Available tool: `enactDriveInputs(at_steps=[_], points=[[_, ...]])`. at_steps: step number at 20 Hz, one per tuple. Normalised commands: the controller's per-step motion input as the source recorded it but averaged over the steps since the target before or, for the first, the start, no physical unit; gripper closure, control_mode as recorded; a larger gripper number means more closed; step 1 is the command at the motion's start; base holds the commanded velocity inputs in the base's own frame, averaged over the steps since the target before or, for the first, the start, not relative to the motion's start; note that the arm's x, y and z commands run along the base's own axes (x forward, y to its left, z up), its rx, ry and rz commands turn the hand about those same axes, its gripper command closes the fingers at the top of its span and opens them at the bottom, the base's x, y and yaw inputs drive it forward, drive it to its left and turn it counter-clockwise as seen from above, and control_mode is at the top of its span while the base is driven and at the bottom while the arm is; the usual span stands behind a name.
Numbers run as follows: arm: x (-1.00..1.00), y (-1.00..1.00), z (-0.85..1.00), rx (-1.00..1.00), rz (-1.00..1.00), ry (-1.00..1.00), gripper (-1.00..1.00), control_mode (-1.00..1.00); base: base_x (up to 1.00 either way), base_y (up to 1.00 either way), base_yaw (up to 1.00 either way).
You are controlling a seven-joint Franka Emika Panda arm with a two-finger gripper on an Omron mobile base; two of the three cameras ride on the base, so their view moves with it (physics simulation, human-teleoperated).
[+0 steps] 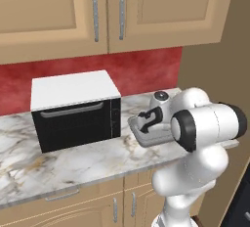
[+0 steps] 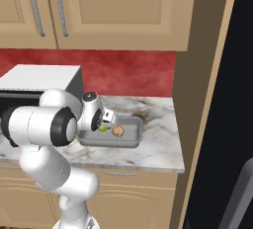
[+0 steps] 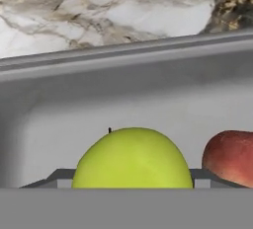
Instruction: Pick the peach and pear from the fridge and place them inside the tupperware on the counter.
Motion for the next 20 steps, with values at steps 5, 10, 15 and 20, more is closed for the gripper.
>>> enactDriveInputs(at_steps=[5, 10, 15, 20], points=[[0.19, 0.0, -0.27, 0.0, 0.0, 0.02, -1.0, -1.0, 0.0, 0.0, 0.0], [-0.04, 0.0, 0.29, 0.0, 0.0, 0.0, -1.0, -1.0, 0.0, 0.0, 0.0], [-0.53, 0.0, 0.7, 0.0, 0.0, 0.0, -1.0, -1.0, 0.0, 0.0, 0.0], [-0.81, 0.0, 0.87, 0.0, -0.01, 0.0, -1.0, -1.0, 0.0, 0.0, 0.0]])
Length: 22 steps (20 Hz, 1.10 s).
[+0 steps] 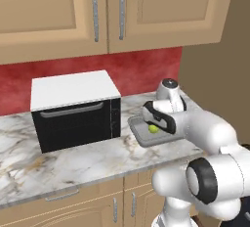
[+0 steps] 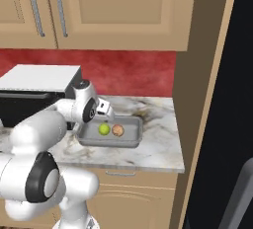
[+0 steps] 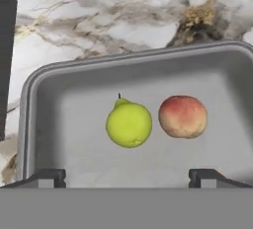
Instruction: Pick the peach and pear from the fridge and place them inside the tupperware on the counter.
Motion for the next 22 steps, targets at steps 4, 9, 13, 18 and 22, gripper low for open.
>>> enactDriveInputs(at_steps=[4, 9, 13, 18, 22], points=[[-0.95, 0.0, 0.76, 0.0, -0.01, 0.0, -1.0, -1.0, 0.0, 0.0, 0.0], [-1.0, 0.25, 0.67, -0.04, -0.04, -0.1, -1.0, -1.0, 0.0, 0.0, 0.0], [-0.97, 0.5, 0.71, -0.12, -0.03, -0.18, -1.0, -1.0, 0.0, 0.0, 0.0], [-0.74, 0.46, 0.78, -0.12, -0.03, -0.12, -1.0, -1.0, 0.0, 0.0, 0.0], [-0.47, 0.42, 0.78, -0.1, -0.07, -0.03, -1.0, -1.0, 0.0, 0.0, 0.0]])
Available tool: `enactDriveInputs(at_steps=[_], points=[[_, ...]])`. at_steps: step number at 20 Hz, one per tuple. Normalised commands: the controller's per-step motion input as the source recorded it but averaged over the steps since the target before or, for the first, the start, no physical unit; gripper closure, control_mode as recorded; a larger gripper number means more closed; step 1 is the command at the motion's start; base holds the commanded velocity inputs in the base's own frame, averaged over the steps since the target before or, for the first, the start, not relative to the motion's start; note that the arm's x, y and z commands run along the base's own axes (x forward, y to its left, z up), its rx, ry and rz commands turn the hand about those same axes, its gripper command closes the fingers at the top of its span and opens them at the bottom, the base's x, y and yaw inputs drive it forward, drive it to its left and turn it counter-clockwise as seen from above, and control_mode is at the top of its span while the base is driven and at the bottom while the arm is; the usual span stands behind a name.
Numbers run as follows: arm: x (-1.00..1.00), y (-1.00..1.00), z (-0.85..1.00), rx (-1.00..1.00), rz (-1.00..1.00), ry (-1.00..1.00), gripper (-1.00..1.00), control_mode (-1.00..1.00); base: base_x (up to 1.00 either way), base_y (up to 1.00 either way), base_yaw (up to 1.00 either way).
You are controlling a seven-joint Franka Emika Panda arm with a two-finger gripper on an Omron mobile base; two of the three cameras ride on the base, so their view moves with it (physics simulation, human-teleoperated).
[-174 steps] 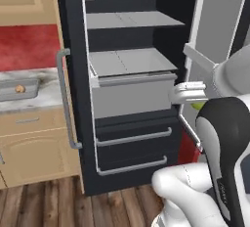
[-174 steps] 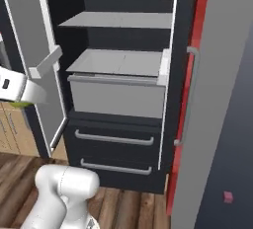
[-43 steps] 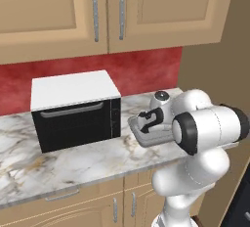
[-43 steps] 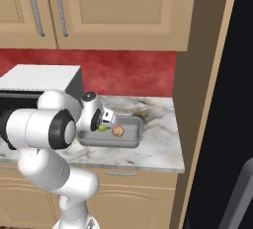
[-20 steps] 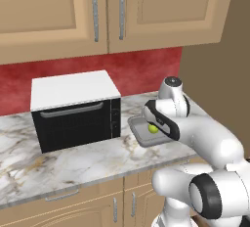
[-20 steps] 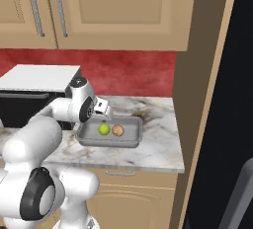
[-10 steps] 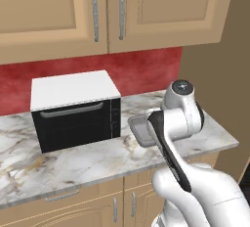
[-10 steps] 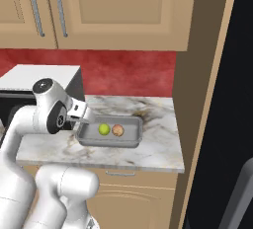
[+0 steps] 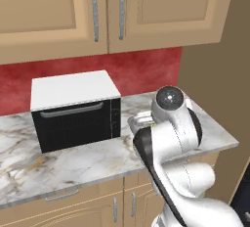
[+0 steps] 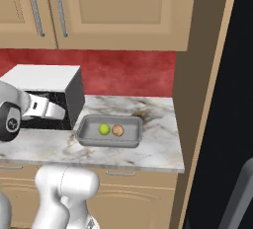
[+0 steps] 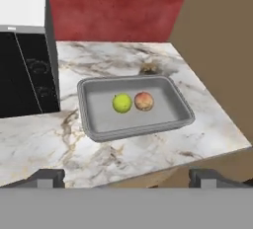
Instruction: Pick the peach and pear from the fridge and place them inside the tupperware on the counter.
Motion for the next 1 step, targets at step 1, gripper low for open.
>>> enactDriveInputs(at_steps=[1], points=[[-0.4, 0.36, 0.81, -0.09, -0.08, -0.02, -1.0, -1.0, 0.0, 0.0, 0.0]])
